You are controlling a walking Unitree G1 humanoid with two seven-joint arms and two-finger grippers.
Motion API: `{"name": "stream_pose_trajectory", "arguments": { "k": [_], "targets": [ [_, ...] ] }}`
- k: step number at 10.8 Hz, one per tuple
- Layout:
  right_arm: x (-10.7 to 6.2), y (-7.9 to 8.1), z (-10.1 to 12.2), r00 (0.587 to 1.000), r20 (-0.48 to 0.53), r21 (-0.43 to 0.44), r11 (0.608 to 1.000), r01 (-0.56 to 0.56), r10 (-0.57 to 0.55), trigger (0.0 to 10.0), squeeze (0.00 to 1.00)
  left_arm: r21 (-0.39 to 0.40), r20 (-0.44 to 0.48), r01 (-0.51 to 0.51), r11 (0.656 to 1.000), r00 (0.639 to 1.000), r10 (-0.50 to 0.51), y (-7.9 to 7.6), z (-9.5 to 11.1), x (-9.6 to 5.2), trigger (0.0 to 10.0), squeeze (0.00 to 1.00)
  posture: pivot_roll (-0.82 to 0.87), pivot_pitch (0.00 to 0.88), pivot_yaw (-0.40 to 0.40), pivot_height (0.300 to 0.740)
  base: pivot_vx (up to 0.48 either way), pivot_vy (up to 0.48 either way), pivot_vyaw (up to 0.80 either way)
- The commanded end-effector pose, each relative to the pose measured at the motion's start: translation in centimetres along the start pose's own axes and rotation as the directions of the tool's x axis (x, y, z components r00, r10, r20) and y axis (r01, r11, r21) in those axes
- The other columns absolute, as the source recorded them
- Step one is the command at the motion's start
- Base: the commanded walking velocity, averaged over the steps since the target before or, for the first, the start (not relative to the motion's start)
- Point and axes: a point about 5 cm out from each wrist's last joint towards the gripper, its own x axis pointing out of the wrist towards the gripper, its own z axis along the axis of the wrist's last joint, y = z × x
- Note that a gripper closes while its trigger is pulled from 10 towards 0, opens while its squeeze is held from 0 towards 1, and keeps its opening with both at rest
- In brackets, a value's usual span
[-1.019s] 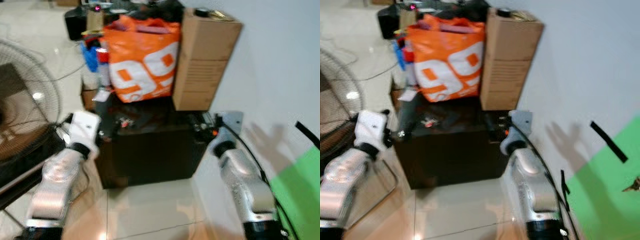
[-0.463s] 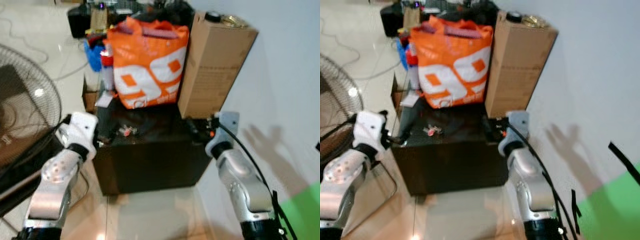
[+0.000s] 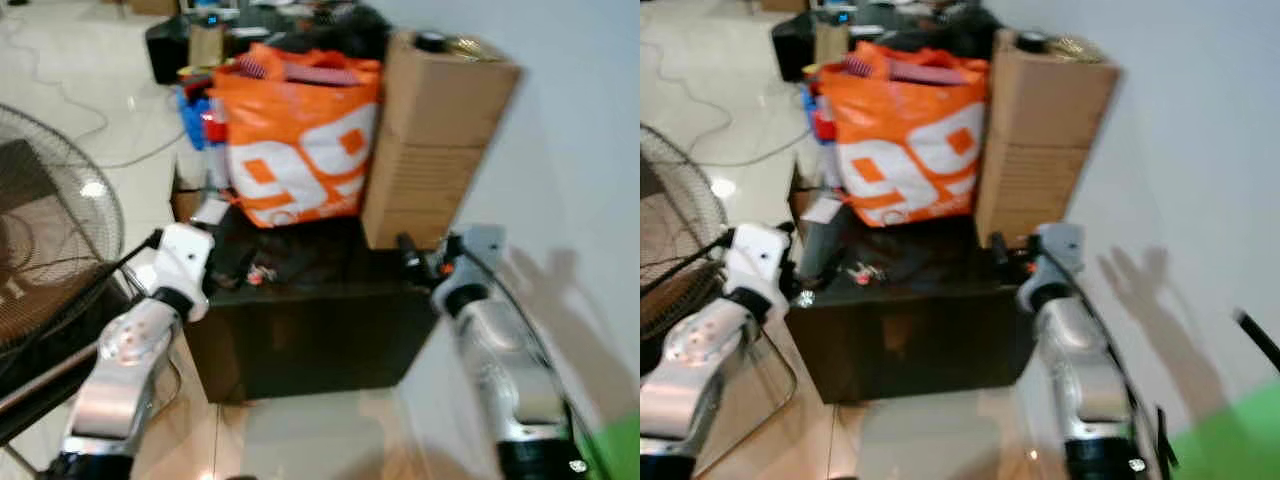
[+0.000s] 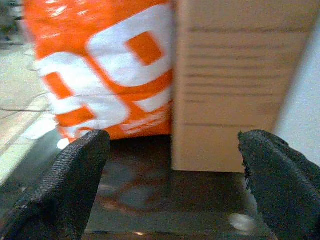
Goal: Hang keys on a hook
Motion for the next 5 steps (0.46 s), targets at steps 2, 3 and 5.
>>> {"name": "stream_pose_trajectory", "arguments": {
  "k": [2,3,5],
  "targets": [
    [0.07,0.01,0.37,0.999,-0.003,-0.019,0.999,-0.037,0.037,10.0,1.0,0.006,0.017,0.018,1.0,1.0,-0.018,-0.42,0.38,0.15,10.0,0.0,0.06,0.0,-0.067,0.74,0.368,0.0,0.0],
    [0.09,-0.06,0.38,0.999,-0.008,-0.036,0.998,-0.045,0.045,10.0,1.0,0.006,0.016,0.019,1.0,1.0,-0.019,-0.51,0.36,0.14,10.0,0.0,0.06,0.0,-0.068,0.74,0.368,0.0,0.8],
    [0.16,-0.17,0.36,0.998,-0.022,-0.055,0.996,-0.068,0.067,10.0,1.0,0.007,0.016,0.023,1.0,1.0,-0.023,-0.61,0.33,0.08,10.0,0.0,0.05,0.0,-0.07,0.74,0.366,0.0,0.8]
  ]
}}
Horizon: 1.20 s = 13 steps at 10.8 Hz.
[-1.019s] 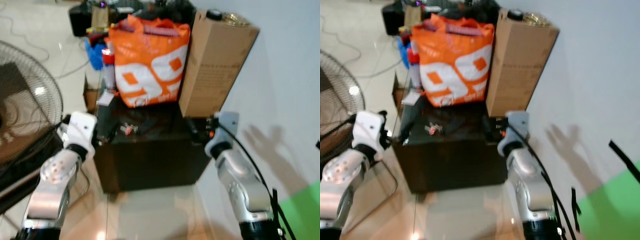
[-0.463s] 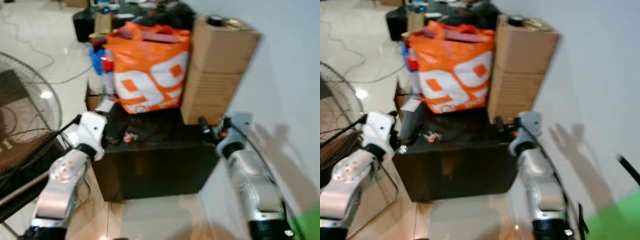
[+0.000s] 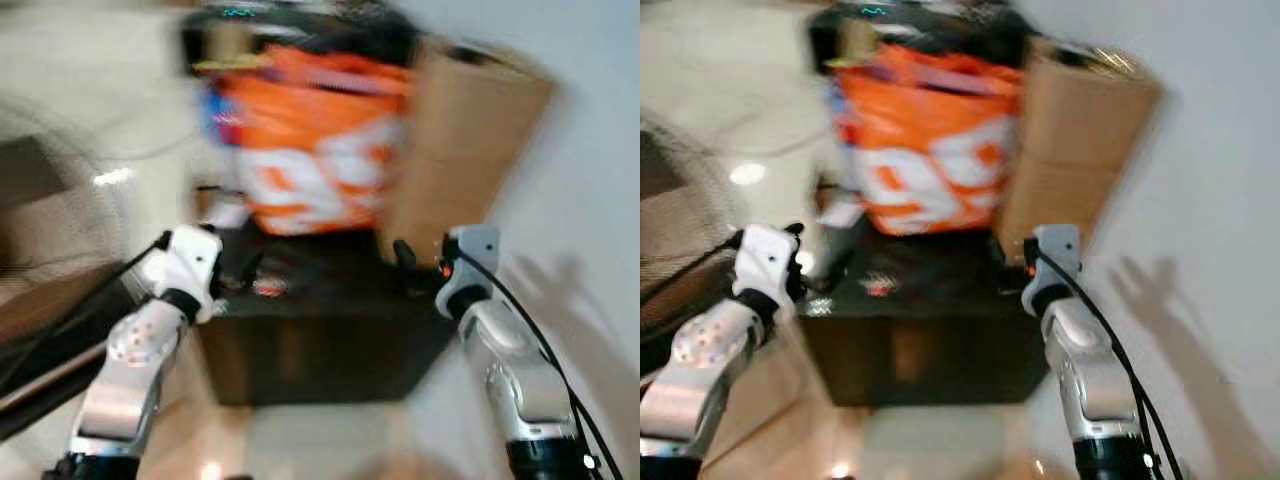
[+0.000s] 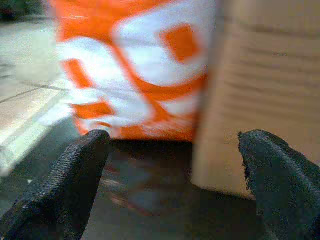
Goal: Hang keys on a hook
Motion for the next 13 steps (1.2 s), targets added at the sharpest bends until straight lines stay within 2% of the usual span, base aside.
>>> {"name": "stream_pose_trajectory", "arguments": {
  "k": [1,4,6,7,8,9,10,11,12,13],
  "targets": [
    [0.3,0.9,0.2,0.998,-0.007,-0.019,0.998,-0.058,0.058,10.0,1.0,0.012,0.002,-0.007,1.0,1.0,0.007,0.3,0.2,-0.2,10.0,0.0,0.05,0.0,-0.071,0.74,0.368,0.0,0.8],
    [0.2,-0.5,0.0,0.998,-0.043,-0.065,0.997,-0.038,0.035,10.0,1.0,0.018,0.001,0.018,1.0,1.0,-0.018,-0.2,0.1,0.0,10.0,0.0,0.03,0.0,-0.066,0.74,0.354,0.0,0.14],
    [0.0,-1.2,0.1,0.997,-0.059,-0.14,0.988,-0.061,0.053,10.0,1.0,0.017,0.0,0.043,0.999,0.999,-0.043,-0.7,0.0,0.2,10.0,0.0,0.0,0.0,-0.057,0.74,0.33,0.0,0.0],
    [0.0,-1.8,0.4,0.991,-0.094,-0.235,0.965,-0.113,0.093,10.0,1.0,0.025,-0.019,0.081,0.996,0.997,-0.081,-1.6,-0.3,0.5,10.0,0.0,-0.02,0.0,-0.057,0.74,0.0,0.0,0.0],
    [0.1,-1.9,0.4,0.986,-0.118,-0.273,0.951,-0.143,0.115,10.0,1.0,0.03,-0.027,0.101,0.994,0.995,-0.1,-2.0,-0.4,0.5,10.0,0.0,-0.03,0.0,-0.059,0.74,0.0,0.0,0.0],
    [0.3,-1.7,-0.3,0.967,-0.189,-0.324,0.919,-0.226,0.171,10.0,1.0,0.038,-0.049,0.155,0.987,0.987,-0.153,-2.7,-0.9,0.3,10.0,0.0,-0.05,0.0,-0.059,0.74,0.0,0.0,0.0],
    [0.4,-1.5,-1.0,0.95,-0.233,-0.312,0.909,-0.275,0.208,10.0,1.0,0.038,-0.065,0.186,0.982,0.981,-0.183,-3.1,-1.1,0.1,10.0,0.0,-0.06,0.0,-0.061,0.74,0.0,0.0,0.0],
    [0.5,-1.3,-1.8,0.932,-0.279,-0.335,0.886,-0.321,0.232,10.0,0.85,0.054,-0.085,0.228,0.972,0.971,-0.223,-3.4,-1.5,-0.3,10.0,0.0,-0.07,0.0,-0.063,0.74,0.0,0.0,0.0],
    [0.9,-0.9,-2.7,0.916,-0.317,-0.343,0.871,-0.352,0.246,10.0,0.0,0.066,-0.102,0.252,0.965,0.964,-0.245,-3.3,-1.8,-0.5,10.0,0.0,-0.08,0.0,-0.066,0.74,0.0,0.0,0.0],
    [1.2,-0.6,-3.1,0.914,-0.323,-0.34,0.871,-0.354,0.245,10.0,0.0,0.072,-0.097,0.243,0.967,0.967,-0.236,-3.0,-1.8,-0.5,10.0,0.0,-0.08,0.0,-0.072,0.74,0.0,0.0,0.0]
  ]
}}
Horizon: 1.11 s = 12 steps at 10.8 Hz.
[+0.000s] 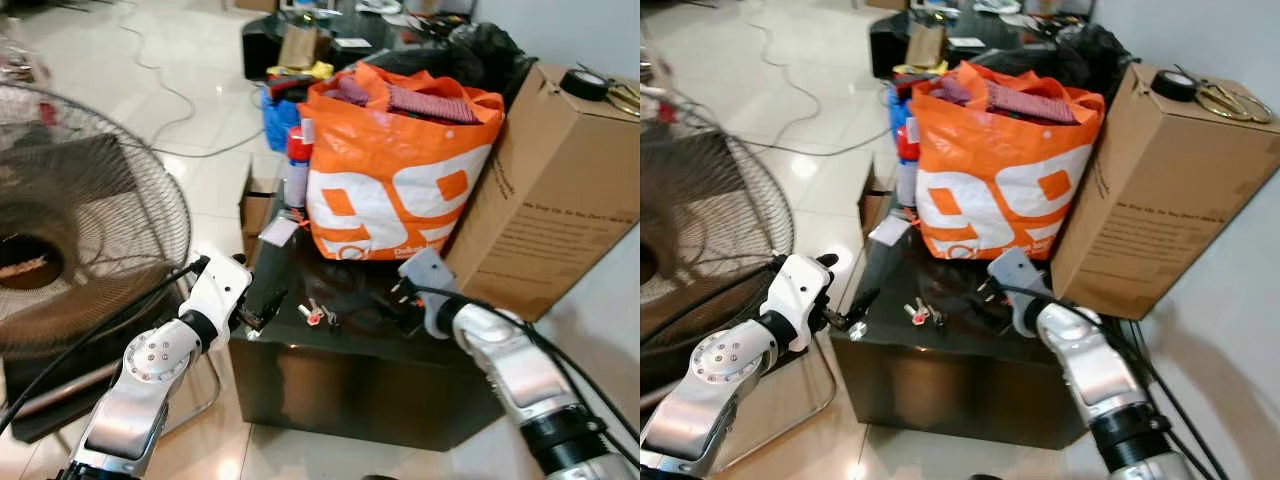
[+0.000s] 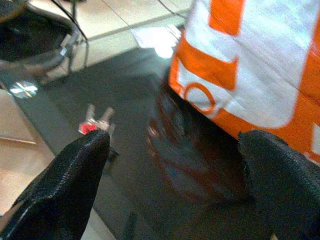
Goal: Hang keys on a hook
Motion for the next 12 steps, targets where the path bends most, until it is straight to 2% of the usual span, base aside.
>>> {"name": "stream_pose_trajectory", "arguments": {
  "k": [1,2,3,4,6,7,8,9,10,11,12],
  "targets": [
    [-0.3,-0.3,0.6,0.997,0.051,0.085,0.995,0.049,-0.054,10.0,0.0,-0.012,0.039,-0.026,1.0,0.999,0.027,-0.1,0.7,0.1,10.0,0.0,-0.08,0.0,-0.063,0.74,0.0,0.0,0.0],
    [-0.7,-0.5,0.7,0.992,0.076,0.193,0.977,0.089,-0.105,10.0,0.0,-0.025,0.049,-0.048,0.999,0.998,0.049,-0.1,0.8,0.2,10.0,0.0,-0.08,0.0,-0.057,0.74,0.0,0.0,0.0],
    [-3.1,-1.2,0.4,0.951,0.138,0.425,0.884,0.196,-0.278,10.0,0.0,-0.067,0.065,-0.116,0.991,0.991,0.12,0.0,1.4,0.9,10.0,0.0,-0.08,0.0,-0.035,0.74,0.0,0.0,0.0],
    [-4.2,-1.3,0.2,0.933,0.152,0.475,0.852,0.22,-0.326,10.0,0.0,-0.082,0.078,-0.134,0.988,0.987,0.141,0.2,1.7,1.1,10.0,0.0,-0.07,0.0,-0.023,0.74,0.0,0.0,0.0],
    [-7.4,-1.5,-0.8,0.872,0.128,0.549,0.766,0.334,-0.472,10.0,0.0,-0.162,0.085,-0.176,0.971,0.978,0.191,0.7,1.7,0.7,10.0,0.0,-0.06,0.0,-0.004,0.74,0.307,0.0,0.0],
    [-7.7,-1.2,-0.7,0.877,0.123,0.559,0.763,0.325,-0.464,10.0,0.0,-0.155,0.079,-0.186,0.97,0.977,0.2,0.7,1.3,0.5,10.0,0.0,-0.05,0.0,-0.014,0.74,0.349,0.0,0.0],
    [-7.0,-0.2,-1.0,0.903,0.112,0.559,0.778,0.287,-0.414,10.0,0.0,-0.115,0.078,-0.198,0.973,0.975,0.208,1.0,0.8,-0.1,10.0,0.0,0.01,0.0,-0.043,0.74,0.36,0.0,0.0],
    [-6.2,0.0,-1.3,0.913,0.101,0.476,0.825,0.306,-0.396,10.0,0.0,-0.124,0.058,-0.236,0.964,0.968,0.244,1.4,0.4,-0.3,10.0,0.0,0.0,0.0,-0.003,0.74,0.36,0.0,0.0],
    [-5.9,0.4,-0.2,0.923,0.135,0.442,0.855,0.27,-0.361,10.0,0.0,-0.155,0.077,-0.2,0.967,0.974,0.214,1.3,1.2,-0.5,10.0,0.0,-0.01,0.0,-0.001,0.74,0.364,0.0,0.8],
    [-5.3,0.6,-0.2,0.927,0.128,0.42,0.866,0.271,-0.352,10.0,0.0,-0.114,0.055,-0.18,0.977,0.981,0.187,1.1,0.4,-0.4,10.0,0.0,-0.01,0.0,0.013,0.74,0.364,0.0,0.8],
    [-4.8,1.1,-0.5,0.942,0.104,0.338,0.902,0.269,-0.32,10.0,0.0,-0.108,0.049,-0.182,0.977,0.981,0.188,1.3,0.3,-0.5,10.0,0.0,-0.02,0.0,0.015,0.74,0.364,0.0,0.0]
  ]
}}
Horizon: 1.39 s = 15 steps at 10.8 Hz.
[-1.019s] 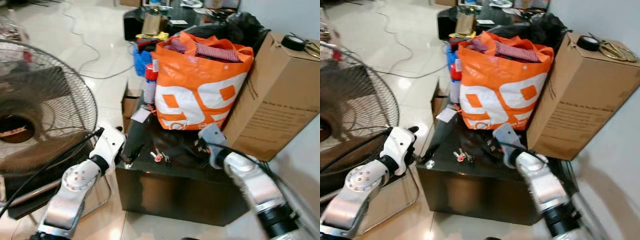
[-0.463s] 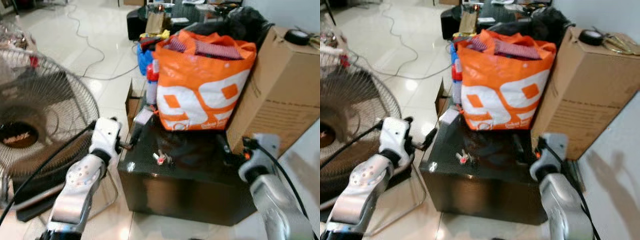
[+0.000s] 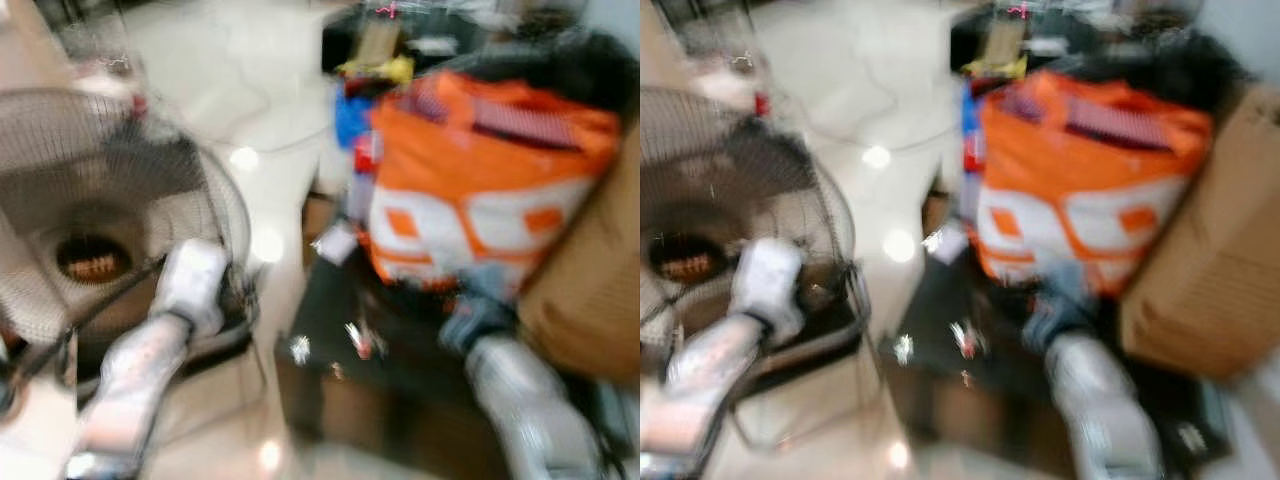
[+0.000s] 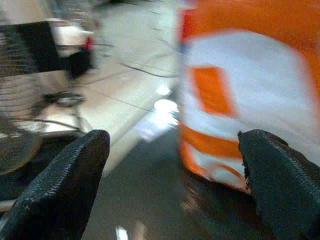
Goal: Hang keys on a hook
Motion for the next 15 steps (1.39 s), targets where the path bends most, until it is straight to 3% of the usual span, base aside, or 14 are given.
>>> {"name": "stream_pose_trajectory", "arguments": {
  "k": [1,4,6,7,8,10,12,14,15],
  "targets": [
    [-0.3,-0.9,-0.7,0.999,-0.041,-0.051,0.999,0.016,-0.018,10.0,0.0,0.004,0.035,0.047,0.999,0.998,-0.047,-1.1,0.9,0.4,10.0,0.0,-0.02,0.0,0.012,0.74,0.341,0.0,0.0],
    [0.8,-0.1,-0.6,0.992,-0.089,-0.158,0.982,-0.101,0.088,10.0,0.0,0.039,0.026,0.062,0.997,0.998,-0.063,-0.5,1.0,0.3,10.0,0.0,0.02,0.0,-0.024,0.74,0.0,0.0,0.0],
    [1.5,0.5,-1.9,0.96,-0.21,-0.246,0.941,-0.234,0.184,10.0,0.0,0.069,-0.019,0.167,0.984,0.986,-0.166,-0.9,0.7,0.2,10.0,0.0,0.01,0.0,-0.028,0.74,0.0,0.0,0.0],
    [2.4,-0.3,-2.4,0.961,-0.237,-0.243,0.949,-0.2,0.142,10.0,1.0,0.084,-0.066,0.249,0.965,0.967,-0.244,-1.6,-0.2,0.1,10.0,0.0,0.0,0.0,-0.029,0.74,0.0,0.0,0.0],
    [3.1,-0.7,-3.0,0.956,-0.259,-0.26,0.943,-0.206,0.138,10.0,1.0,0.092,-0.106,0.305,0.948,0.95,-0.295,-1.9,-0.9,0.1,10.0,0.0,0.0,0.0,-0.029,0.74,0.0,0.0,0.0],
    [3.6,0.1,-5.5,0.894,-0.389,-0.238,0.914,-0.329,0.221,10.0,1.0,0.116,-0.141,0.396,0.911,0.915,-0.379,-2.3,-1.2,0.1,10.0,0.0,-0.01,0.0,-0.031,0.74,0.0,0.0,0.0],
    [3.6,0.4,-8.4,0.844,-0.496,-0.375,0.826,-0.421,0.205,10.0,1.0,0.131,-0.171,0.474,0.871,0.876,-0.451,-2.9,-1.5,-0.3,10.0,0.0,-0.01,0.0,-0.045,0.74,0.0,0.0,0.0],
    [3.7,0.1,-10.0,0.81,-0.56,-0.389,0.808,-0.443,0.174,10.0,1.0,0.127,-0.192,0.505,0.854,0.857,-0.478,-3.0,-1.9,-0.6,10.0,0.0,-0.02,0.0,-0.047,0.74,0.0,0.0,0.0],
    [3.5,0.0,-10.9,0.782,-0.597,-0.389,0.787,-0.478,0.18,10.0,0.0,0.107,-0.211,0.538,0.836,0.834,-0.509,-3.3,-2.3,-1.0,10.0,0.0,-0.02,0.0,-0.052,0.74,0.0,0.0,0.0]
  ]
}}
